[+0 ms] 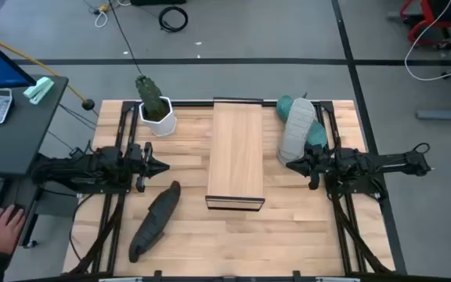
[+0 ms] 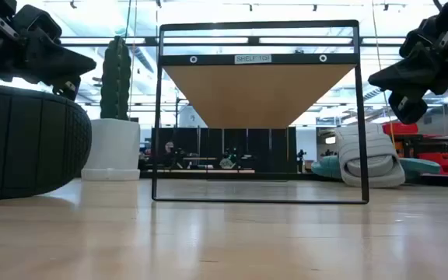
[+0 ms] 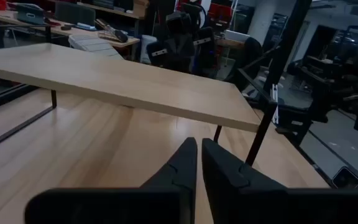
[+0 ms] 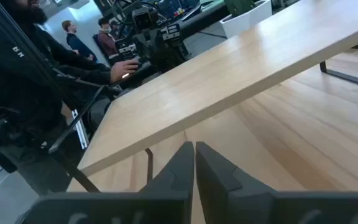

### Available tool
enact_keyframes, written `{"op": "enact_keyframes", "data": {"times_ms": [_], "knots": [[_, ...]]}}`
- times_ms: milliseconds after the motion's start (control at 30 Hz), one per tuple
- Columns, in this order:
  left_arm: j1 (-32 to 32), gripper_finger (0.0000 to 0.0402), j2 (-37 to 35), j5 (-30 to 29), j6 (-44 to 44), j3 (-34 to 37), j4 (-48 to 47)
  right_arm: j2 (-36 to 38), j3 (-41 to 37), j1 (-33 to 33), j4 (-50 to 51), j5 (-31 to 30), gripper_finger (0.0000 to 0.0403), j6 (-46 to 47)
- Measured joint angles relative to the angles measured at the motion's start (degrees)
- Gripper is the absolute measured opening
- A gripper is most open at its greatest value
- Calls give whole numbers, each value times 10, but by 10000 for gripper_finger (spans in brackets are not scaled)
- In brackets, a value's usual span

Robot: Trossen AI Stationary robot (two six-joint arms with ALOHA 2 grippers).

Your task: Pick and place slides into the shelf

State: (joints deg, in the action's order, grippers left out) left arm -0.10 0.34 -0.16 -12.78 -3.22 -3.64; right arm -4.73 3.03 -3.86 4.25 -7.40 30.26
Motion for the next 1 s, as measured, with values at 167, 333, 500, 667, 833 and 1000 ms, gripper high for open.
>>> {"op": "enact_keyframes", "data": {"times_ms": [167,333,500,667,833,1000], "knots": [[0,26,0,0,0,0,0,0,0,0,0,0,23,0],[0,19,0,0,0,0,0,0,0,0,0,0,23,0],[0,23,0,0,0,0,0,0,0,0,0,0,23,0],[0,31,0,0,0,0,0,0,0,0,0,0,23,0],[0,27,0,0,0,0,0,0,0,0,0,0,23,0],[0,19,0,0,0,0,0,0,0,0,0,0,23,0]]}}
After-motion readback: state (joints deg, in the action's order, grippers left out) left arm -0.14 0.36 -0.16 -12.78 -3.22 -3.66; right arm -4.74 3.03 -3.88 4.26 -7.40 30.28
